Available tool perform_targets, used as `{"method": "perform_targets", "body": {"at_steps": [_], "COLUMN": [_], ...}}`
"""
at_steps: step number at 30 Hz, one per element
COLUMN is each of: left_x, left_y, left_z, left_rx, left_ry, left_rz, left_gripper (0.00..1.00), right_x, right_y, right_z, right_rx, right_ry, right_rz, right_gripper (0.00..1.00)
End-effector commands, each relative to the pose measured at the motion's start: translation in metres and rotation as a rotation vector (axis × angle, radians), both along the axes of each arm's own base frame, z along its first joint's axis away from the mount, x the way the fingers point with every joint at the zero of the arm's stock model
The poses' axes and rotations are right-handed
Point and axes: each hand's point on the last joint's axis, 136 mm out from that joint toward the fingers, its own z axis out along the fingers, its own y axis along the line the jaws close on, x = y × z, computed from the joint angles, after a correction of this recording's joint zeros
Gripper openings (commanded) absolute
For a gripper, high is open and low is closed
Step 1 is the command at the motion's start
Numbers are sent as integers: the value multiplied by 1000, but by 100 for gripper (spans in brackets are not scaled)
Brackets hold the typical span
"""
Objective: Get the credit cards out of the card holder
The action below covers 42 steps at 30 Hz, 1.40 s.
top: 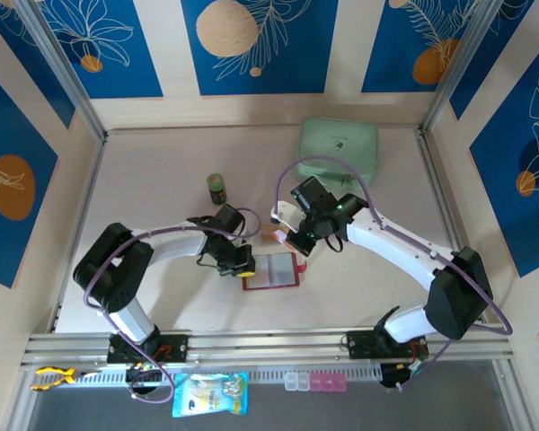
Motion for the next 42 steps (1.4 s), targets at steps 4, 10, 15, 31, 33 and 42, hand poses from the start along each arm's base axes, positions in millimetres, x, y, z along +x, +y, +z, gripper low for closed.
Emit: {"method": "perform_targets", "body": {"at_steps": [4, 10, 15, 31, 33, 42], "left_x": [4, 7, 8, 2, 1, 0], "left_y": [4, 8, 20, 52, 54, 57], "left_z": [11, 20, 25, 29, 29, 29], "left_rx": [11, 9, 17, 24, 25, 25], "left_ry": [-32, -64, -91, -105, -104, -100], "left_rz": [12, 30, 63, 150, 151, 154], "left_gripper": [14, 15, 15, 15, 15, 15], "right_x": [15, 56, 89, 116, 116, 108], "right_y": [12, 16, 23, 25, 22, 12], "right_z": [12, 31, 36, 0, -6, -20], "right_rx": [23, 71, 94, 66, 45, -3], "right_ry": [-40, -66, -74, 80, 102, 187], "right_rz": [224, 252, 281, 359, 356, 356], "right_gripper": [0, 0, 0, 0, 0, 0]}}
